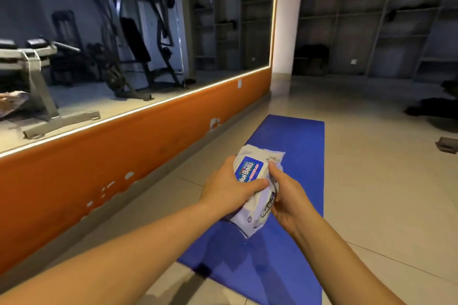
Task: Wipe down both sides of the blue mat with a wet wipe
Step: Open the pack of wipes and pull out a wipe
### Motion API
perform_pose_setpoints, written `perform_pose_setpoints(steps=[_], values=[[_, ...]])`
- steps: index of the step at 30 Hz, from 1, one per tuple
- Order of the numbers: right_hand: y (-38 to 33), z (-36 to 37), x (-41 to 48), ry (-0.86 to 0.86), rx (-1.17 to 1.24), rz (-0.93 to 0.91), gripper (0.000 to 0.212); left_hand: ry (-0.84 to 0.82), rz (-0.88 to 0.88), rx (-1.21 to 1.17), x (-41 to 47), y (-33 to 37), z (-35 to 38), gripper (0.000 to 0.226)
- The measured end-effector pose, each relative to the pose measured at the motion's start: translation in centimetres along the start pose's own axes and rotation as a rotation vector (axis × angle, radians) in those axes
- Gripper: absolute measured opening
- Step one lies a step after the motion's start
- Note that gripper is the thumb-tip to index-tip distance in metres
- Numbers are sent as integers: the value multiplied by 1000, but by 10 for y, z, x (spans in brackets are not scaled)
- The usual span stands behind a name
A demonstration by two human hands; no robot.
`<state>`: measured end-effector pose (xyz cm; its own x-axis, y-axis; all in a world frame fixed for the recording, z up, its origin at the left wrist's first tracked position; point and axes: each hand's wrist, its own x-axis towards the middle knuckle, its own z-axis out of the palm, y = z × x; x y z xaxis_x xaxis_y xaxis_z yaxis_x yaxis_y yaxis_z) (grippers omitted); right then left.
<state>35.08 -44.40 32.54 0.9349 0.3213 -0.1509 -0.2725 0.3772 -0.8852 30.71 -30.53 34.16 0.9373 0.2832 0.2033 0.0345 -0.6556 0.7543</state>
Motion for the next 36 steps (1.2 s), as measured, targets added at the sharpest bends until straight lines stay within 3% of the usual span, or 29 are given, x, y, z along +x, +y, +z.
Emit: perform_pose_setpoints(steps=[6, 9, 10, 14, 25, 36], values=[[-23, -20, 7, 105, -21, -81, 35, -128, 22, 191, 12, 47, 3, 63], [-17, -23, 10, 149, -44, -118, 31, 37, 144, 442, 21, 41, 8, 94], [-15, -27, 10, 165, -50, -125, 28, 98, 208, 488, 23, 37, 13, 95], [-17, -45, 10, 239, -86, -171, 25, 97, 308, 350, 32, 23, 40, 69], [-8, -47, 8, 275, -79, -192, 31, 6, 273, 138, 35, 7, 58, 55], [-6, -42, 11, 334, -87, -263, 22, 8, 464, 306, 34, 9, 45, 52]])
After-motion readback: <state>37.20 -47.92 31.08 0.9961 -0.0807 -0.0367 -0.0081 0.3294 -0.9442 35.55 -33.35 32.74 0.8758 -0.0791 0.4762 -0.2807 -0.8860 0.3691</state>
